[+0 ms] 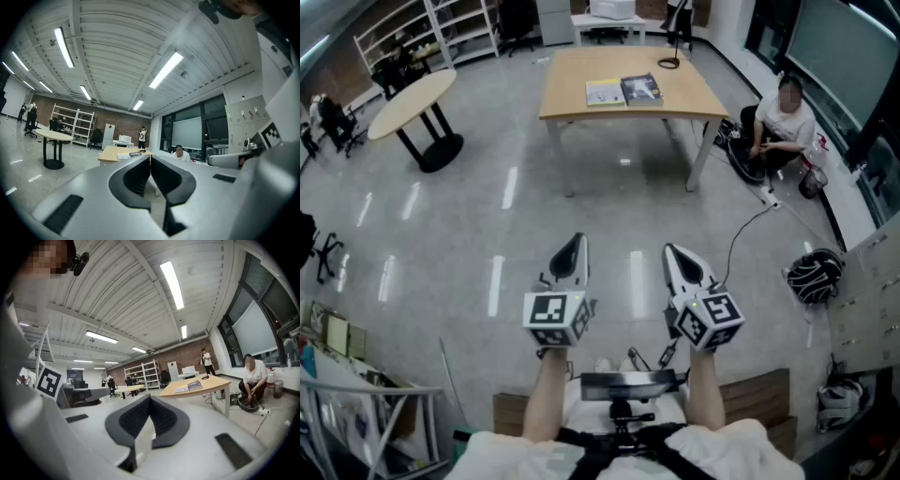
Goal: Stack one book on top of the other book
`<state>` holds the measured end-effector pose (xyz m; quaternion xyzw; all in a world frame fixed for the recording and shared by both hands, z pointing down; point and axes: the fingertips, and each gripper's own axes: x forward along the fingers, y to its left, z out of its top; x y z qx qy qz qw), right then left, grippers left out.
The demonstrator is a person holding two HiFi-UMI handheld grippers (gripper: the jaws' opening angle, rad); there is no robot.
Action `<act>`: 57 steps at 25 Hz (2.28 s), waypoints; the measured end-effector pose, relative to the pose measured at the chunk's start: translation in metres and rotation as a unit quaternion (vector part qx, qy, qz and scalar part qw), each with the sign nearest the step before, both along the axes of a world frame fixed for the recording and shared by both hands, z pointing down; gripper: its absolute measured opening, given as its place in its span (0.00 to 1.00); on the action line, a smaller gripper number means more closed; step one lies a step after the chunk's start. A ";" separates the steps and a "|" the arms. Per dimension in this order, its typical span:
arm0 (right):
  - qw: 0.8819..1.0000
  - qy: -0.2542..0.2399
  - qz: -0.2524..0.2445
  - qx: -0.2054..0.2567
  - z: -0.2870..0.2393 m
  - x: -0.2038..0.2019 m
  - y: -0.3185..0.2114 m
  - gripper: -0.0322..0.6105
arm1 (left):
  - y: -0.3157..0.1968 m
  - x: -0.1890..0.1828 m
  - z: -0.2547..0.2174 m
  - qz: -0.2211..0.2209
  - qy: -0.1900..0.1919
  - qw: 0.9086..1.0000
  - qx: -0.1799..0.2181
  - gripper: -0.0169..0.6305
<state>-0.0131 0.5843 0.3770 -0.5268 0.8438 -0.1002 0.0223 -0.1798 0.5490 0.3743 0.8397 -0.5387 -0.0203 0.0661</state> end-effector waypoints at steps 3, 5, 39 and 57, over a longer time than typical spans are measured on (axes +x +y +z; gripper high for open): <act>1.000 -0.004 -0.005 -0.004 0.004 -0.002 -0.001 0.05 | 0.000 0.004 0.006 0.007 -0.001 1.000 -0.001 0.05; 1.000 -0.011 -0.007 -0.007 0.005 -0.001 -0.002 0.05 | 0.000 0.006 0.010 0.009 0.001 1.000 -0.002 0.05; 0.996 -0.042 -0.044 -0.068 0.054 -0.001 -0.313 0.05 | -0.303 -0.003 0.071 -0.023 0.010 0.998 -0.057 0.05; 0.995 -0.057 -0.047 -0.073 0.067 0.008 -0.568 0.05 | -0.561 0.011 0.084 -0.011 0.004 0.998 -0.067 0.05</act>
